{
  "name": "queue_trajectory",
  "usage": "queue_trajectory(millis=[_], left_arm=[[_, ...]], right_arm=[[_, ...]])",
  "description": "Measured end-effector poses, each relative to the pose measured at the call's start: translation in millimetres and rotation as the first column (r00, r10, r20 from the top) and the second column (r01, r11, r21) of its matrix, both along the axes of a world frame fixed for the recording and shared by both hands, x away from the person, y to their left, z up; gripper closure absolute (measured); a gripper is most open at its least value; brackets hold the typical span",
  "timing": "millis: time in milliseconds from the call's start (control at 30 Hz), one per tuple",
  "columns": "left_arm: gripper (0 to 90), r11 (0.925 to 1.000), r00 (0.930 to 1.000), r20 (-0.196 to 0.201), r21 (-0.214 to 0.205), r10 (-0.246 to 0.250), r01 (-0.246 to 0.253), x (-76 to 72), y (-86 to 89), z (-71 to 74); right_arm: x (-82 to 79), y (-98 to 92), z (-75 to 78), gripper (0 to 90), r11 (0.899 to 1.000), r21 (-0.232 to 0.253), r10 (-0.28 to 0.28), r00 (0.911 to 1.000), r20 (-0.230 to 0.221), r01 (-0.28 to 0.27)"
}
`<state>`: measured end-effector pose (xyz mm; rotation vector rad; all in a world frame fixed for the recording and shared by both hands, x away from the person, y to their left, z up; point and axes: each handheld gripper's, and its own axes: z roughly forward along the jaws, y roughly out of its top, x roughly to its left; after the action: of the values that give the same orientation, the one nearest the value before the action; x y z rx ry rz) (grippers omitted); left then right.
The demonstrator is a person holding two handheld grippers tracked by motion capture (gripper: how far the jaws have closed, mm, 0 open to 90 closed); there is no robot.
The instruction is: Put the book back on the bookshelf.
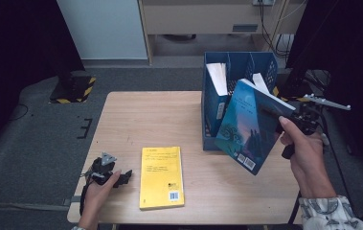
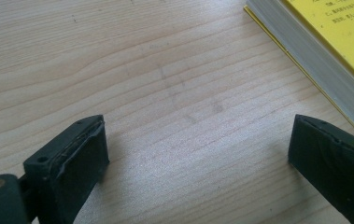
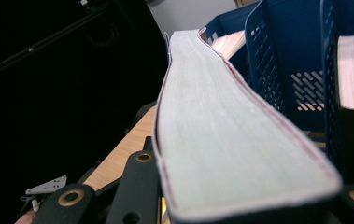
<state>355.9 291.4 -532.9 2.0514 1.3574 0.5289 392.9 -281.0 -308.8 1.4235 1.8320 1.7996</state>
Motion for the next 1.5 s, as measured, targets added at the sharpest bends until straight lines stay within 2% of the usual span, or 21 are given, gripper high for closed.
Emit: queue_trajectory(millis=[300, 367, 600, 933, 1200, 1500], left_arm=[[4.2, 1.0, 1.0, 0.001, 0.002, 0.0, 0.0, -0.1, -0.2, -0.1], [4.2, 1.0, 1.0, 0.0, 0.003, -0.001, 0.001, -0.1, -0.2, -0.1], [4.0, 1.0, 1.0, 0.002, 0.008, -0.002, 0.002, -0.2, -0.9, -0.3], [4.0, 1.0, 1.0, 0.002, 0.006, -0.002, 0.002, -0.1, -0.6, -0.2], [4.0, 1.0, 1.0, 0.003, 0.007, -0.005, 0.005, 0.3, -1.0, -0.4], [4.0, 0.9999, 1.0, 0.005, 0.008, -0.007, 0.007, 0.4, -1.0, -0.5]], right_arm=[[3.6, -11.0, 15.8, 73.0, 0.999, 0.006, -0.035, 0.9993, 0.008, 0.035], [5.7, -13.7, 17.7, 73.0, 0.999, -0.003, -0.045, 0.9989, 0.015, 0.045], [12.1, -19.8, 22.5, 72.9, 0.997, 0.01, -0.076, 0.9971, 0.005, 0.076], [21.4, -17.4, 31.5, 72.9, 0.994, -0.001, -0.107, 0.9942, 0.011, 0.107], [30.6, -15.5, 32.9, 72.9, 0.99, -0.026, -0.137, 0.9906, 0.007, 0.137], [38.7, -8.7, 38.4, 73.0, 0.983, -0.065, -0.169, 0.9853, 0.026, 0.17]])
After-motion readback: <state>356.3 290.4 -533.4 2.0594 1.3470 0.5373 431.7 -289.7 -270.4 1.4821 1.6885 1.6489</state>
